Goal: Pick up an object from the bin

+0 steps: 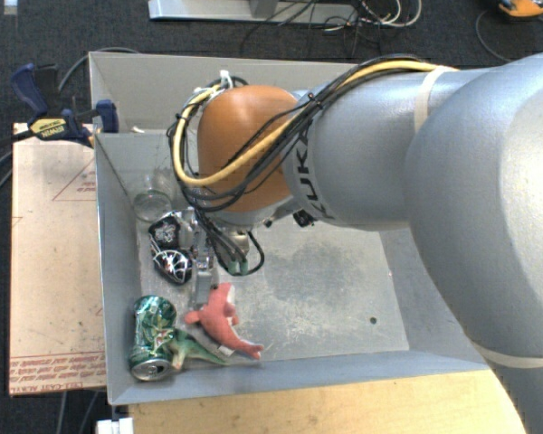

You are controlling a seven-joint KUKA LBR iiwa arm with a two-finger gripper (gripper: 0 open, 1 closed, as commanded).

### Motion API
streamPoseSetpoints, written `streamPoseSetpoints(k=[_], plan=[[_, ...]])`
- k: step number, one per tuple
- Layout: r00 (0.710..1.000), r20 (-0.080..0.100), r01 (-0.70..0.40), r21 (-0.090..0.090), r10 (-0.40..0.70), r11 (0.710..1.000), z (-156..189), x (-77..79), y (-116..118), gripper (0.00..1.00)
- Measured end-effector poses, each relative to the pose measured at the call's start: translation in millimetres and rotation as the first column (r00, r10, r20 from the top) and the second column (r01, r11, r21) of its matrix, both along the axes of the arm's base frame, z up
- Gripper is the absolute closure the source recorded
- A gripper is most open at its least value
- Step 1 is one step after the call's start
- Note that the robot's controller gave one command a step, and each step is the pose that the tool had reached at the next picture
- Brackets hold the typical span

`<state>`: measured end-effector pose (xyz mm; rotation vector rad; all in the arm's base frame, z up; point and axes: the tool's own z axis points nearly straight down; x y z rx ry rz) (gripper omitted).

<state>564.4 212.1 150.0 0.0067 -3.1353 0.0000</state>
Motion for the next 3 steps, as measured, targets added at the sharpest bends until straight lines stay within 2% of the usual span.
streamPoseSetpoints(k=[1, 2, 3], plan=[[1.0, 0.007, 0.005, 0.001, -0.005, 1.0, 5.0, 1.8, -1.4, 0.0], [0.98, 0.015, 0.198, 0.007, -0.198, 0.98, -74.5, 21.6, -10.5, 0.0], [0.976, 0.016, 0.216, 0.007, -0.216, 0.976, -74.4, 31.7, -13.1, 0.0]])
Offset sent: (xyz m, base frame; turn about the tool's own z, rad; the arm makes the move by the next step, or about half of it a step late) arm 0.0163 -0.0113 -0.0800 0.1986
